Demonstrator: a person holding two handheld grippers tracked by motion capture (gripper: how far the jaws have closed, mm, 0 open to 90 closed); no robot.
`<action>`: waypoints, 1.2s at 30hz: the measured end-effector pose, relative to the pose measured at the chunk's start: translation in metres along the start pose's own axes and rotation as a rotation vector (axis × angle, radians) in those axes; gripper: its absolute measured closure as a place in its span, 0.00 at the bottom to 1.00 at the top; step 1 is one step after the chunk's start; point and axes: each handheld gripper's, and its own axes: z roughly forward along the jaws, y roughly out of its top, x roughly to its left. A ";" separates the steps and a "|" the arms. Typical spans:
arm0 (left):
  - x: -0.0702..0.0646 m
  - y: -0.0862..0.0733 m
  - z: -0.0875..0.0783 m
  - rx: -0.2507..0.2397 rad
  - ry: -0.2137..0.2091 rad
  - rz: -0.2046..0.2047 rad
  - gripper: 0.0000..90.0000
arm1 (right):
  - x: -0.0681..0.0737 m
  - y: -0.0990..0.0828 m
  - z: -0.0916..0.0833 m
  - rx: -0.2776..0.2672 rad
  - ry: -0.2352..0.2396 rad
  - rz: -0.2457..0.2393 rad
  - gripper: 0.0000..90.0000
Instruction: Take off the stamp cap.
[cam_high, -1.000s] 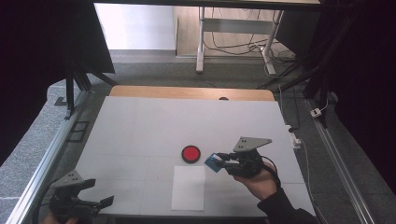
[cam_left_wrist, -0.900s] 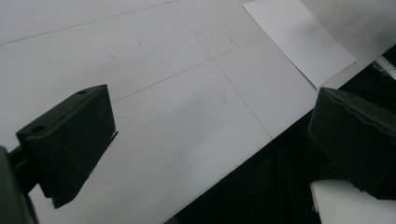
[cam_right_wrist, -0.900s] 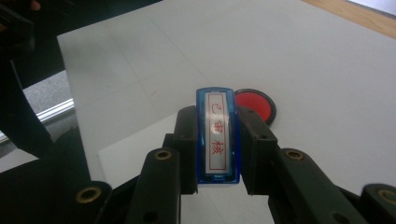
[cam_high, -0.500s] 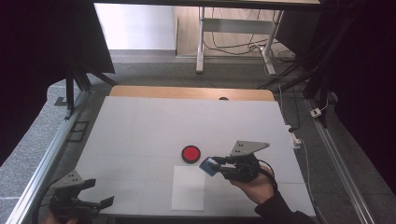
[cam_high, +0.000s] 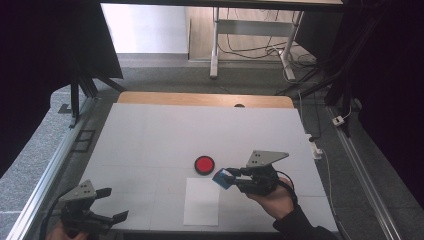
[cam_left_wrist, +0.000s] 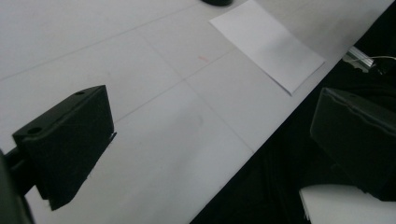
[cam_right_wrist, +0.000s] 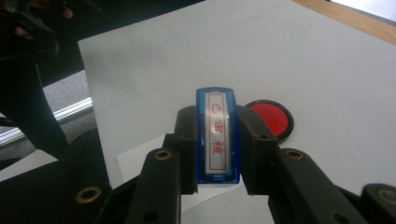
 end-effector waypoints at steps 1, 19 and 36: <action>-0.001 0.002 0.002 -0.002 -0.004 0.003 0.00 | 0.000 0.000 0.000 -0.004 0.002 0.000 0.79; -0.012 0.035 0.039 0.005 -0.105 0.092 0.00 | 0.003 0.004 -0.001 -0.015 0.046 -0.013 0.79; -0.019 0.069 0.075 0.053 -0.195 0.178 0.00 | 0.005 0.009 -0.004 -0.039 0.071 -0.027 0.79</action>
